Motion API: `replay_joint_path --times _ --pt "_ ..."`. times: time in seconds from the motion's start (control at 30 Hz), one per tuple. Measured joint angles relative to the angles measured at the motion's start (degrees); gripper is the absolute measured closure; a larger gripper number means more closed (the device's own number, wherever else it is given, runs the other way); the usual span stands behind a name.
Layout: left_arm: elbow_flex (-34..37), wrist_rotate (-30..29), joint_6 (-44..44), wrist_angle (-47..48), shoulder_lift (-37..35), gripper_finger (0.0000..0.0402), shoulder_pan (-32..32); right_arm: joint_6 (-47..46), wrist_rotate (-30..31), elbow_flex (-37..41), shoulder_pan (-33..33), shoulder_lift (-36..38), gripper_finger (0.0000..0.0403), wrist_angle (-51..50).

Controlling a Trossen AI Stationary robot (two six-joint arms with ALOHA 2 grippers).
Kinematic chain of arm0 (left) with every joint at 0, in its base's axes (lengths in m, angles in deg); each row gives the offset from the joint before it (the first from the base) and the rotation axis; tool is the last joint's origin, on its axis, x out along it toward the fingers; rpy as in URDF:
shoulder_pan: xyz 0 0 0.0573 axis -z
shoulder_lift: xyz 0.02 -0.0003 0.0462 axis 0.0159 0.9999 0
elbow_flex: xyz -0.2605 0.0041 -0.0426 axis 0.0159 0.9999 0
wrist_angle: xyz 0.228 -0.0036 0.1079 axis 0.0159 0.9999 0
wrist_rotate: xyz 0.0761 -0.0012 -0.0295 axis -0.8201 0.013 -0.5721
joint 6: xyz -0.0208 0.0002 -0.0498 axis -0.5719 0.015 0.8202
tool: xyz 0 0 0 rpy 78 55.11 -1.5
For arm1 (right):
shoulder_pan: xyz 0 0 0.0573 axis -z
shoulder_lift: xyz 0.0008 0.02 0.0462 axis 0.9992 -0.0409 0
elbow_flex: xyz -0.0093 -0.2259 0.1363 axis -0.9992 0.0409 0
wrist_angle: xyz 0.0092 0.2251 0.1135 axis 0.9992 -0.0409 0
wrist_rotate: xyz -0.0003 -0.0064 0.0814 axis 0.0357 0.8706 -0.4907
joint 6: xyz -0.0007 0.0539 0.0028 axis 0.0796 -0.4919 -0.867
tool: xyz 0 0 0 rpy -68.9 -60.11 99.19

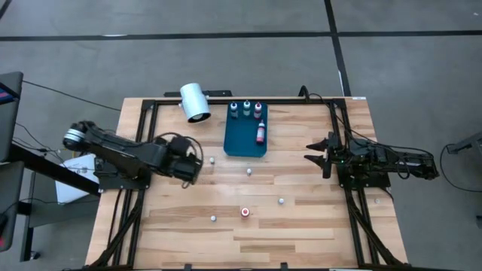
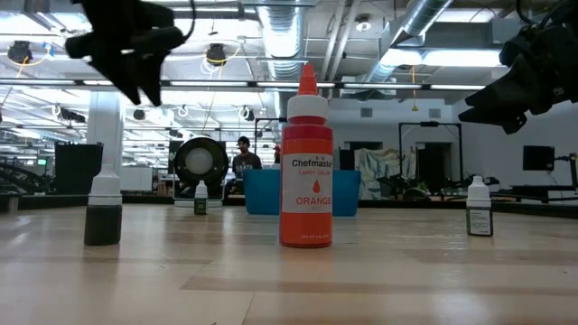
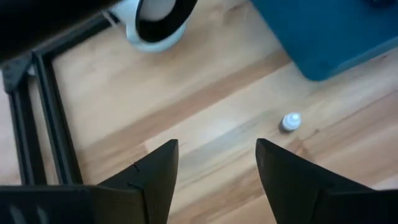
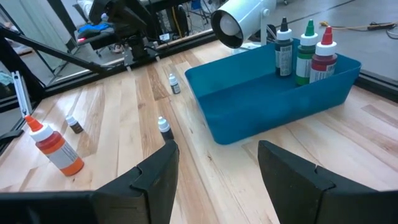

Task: Pick & Place food coloring
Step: Put the small left green food coloring bottle into the blue bin

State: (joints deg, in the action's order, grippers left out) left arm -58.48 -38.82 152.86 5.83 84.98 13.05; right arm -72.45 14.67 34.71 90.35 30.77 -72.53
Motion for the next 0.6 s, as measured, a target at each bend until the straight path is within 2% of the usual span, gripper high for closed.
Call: replay_joint_path --times 0.23,0.4,0.5,0.6 --pt "7.5 5.1 -2.4 -4.5 -11.6 0.0209 0.0 0.0 0.0 0.0 0.0 0.0 0.0196 0.0" --pt "12.1 8.6 -7.0 -12.2 -19.4 0.0217 -0.1 0.0 0.0 0.0 0.0 0.0 0.0196 0.0" --pt "14.3 11.3 -8.7 -16.8 -23.2 0.0221 -0.1 0.0 0.0 0.0 0.0 0.0 0.0196 0.0" --pt "15.5 11.6 -8.0 -18.0 -25.4 0.0223 -0.1 0.0 0.0 0.0 0.0 0.0 0.0196 0.0"
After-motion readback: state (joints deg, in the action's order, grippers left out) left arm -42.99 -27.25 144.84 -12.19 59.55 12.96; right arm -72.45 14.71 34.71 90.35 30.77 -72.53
